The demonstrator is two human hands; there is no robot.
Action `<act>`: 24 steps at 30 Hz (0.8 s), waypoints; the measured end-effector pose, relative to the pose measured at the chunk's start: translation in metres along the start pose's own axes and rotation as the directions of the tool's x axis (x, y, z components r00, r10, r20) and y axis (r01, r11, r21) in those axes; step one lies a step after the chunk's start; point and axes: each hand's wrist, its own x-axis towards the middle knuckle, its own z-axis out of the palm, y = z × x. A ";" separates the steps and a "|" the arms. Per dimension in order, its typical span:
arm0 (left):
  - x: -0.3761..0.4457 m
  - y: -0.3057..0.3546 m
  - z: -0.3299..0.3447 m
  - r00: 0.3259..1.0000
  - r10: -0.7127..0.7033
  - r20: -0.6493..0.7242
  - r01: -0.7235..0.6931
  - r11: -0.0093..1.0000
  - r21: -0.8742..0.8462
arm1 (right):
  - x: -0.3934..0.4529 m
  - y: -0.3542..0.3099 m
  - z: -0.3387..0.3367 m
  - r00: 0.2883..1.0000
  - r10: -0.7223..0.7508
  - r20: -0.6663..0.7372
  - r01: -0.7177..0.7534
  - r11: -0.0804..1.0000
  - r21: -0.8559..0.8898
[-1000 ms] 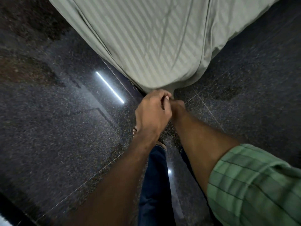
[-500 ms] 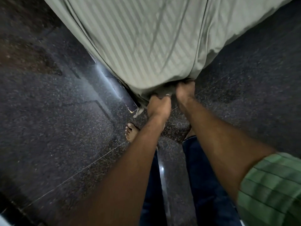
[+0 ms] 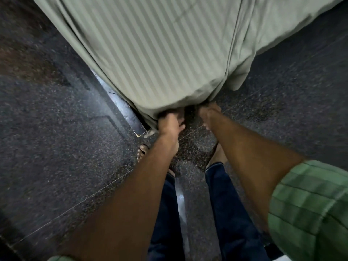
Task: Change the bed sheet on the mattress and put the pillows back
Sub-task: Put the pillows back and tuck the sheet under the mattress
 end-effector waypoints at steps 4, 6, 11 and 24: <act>0.010 0.005 0.008 0.991 -0.135 0.024 0.127 0.833 -0.538 | -0.027 -0.006 0.005 0.973 0.174 0.154 -0.229 0.826 0.515; 0.010 0.002 0.007 0.990 -0.140 0.030 0.129 0.782 -0.610 | -0.037 -0.010 0.014 0.980 0.093 0.176 -0.190 0.700 0.688; 0.024 0.004 0.002 0.997 -0.053 0.057 0.078 0.617 -0.783 | -0.057 -0.029 0.043 0.951 -0.097 0.293 -0.273 0.182 0.945; 0.068 -0.011 0.003 0.996 -0.084 0.039 0.083 0.634 -0.769 | -0.021 -0.035 0.040 0.858 -0.334 0.390 -0.400 0.042 0.916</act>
